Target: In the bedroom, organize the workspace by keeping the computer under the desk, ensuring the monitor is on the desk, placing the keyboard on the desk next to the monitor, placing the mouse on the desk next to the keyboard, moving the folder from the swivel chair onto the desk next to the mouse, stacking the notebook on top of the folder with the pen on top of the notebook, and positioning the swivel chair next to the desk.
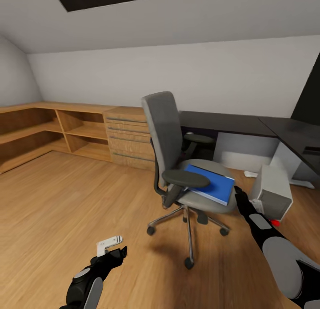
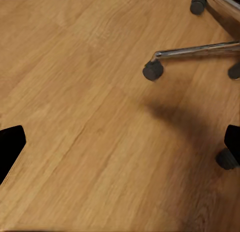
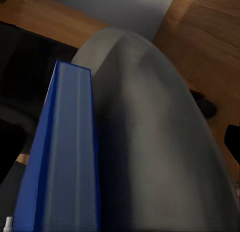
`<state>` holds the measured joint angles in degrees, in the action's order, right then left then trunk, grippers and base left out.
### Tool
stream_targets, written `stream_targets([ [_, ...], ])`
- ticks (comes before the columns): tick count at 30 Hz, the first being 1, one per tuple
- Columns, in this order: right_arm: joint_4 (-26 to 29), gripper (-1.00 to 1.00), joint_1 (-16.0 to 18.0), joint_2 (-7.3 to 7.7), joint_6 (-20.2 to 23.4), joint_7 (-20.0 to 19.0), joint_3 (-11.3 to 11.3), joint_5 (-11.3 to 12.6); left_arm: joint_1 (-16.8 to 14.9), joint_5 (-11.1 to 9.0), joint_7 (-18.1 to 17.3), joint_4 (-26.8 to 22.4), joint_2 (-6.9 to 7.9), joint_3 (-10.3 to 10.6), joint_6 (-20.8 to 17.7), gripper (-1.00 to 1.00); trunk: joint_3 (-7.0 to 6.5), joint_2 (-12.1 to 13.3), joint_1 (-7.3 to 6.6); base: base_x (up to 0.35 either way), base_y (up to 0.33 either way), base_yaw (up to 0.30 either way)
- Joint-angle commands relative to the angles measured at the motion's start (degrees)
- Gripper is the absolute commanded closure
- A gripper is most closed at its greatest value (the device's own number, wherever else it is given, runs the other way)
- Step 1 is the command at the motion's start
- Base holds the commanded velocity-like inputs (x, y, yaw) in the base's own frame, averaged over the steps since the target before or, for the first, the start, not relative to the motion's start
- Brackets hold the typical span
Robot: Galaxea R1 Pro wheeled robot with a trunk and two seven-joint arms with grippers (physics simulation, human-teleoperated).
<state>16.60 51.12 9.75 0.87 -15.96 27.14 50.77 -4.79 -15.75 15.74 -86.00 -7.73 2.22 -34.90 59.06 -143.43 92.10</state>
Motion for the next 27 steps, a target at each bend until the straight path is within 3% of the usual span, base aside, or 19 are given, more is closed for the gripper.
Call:
stream_targets([
  [1,-0.08,-1.00,0.03,0.00,0.10,-0.35,-0.07,0.55,-0.04,-0.60,0.52,-0.04,0.00,0.07,-0.17,-1.00,0.03,-0.02,-0.01,0.000,0.000,0.267],
  [9,-0.08,-1.00,0.03,0.02,0.15,-0.42,-0.07,0.56,-0.04,-0.60,0.52,-0.04,0.00,0.07,-0.17,-1.00,-0.12,-0.02,-0.01,0.000,0.000,0.255],
  [14,-0.08,-1.00,0.03,0.00,0.18,-0.42,-0.07,0.56,-0.04,-0.60,0.52,-0.04,0.00,0.07,-0.17,-1.00,-0.14,-0.02,-0.01,0.000,0.000,0.038],
  [27,-0.08,-1.00,0.03,0.17,0.25,-0.48,-0.15,0.56,-0.04,-0.60,0.52,-0.04,0.00,0.07,-0.17,-1.00,-0.07,-0.02,-0.01,0.000,0.000,-0.206],
])
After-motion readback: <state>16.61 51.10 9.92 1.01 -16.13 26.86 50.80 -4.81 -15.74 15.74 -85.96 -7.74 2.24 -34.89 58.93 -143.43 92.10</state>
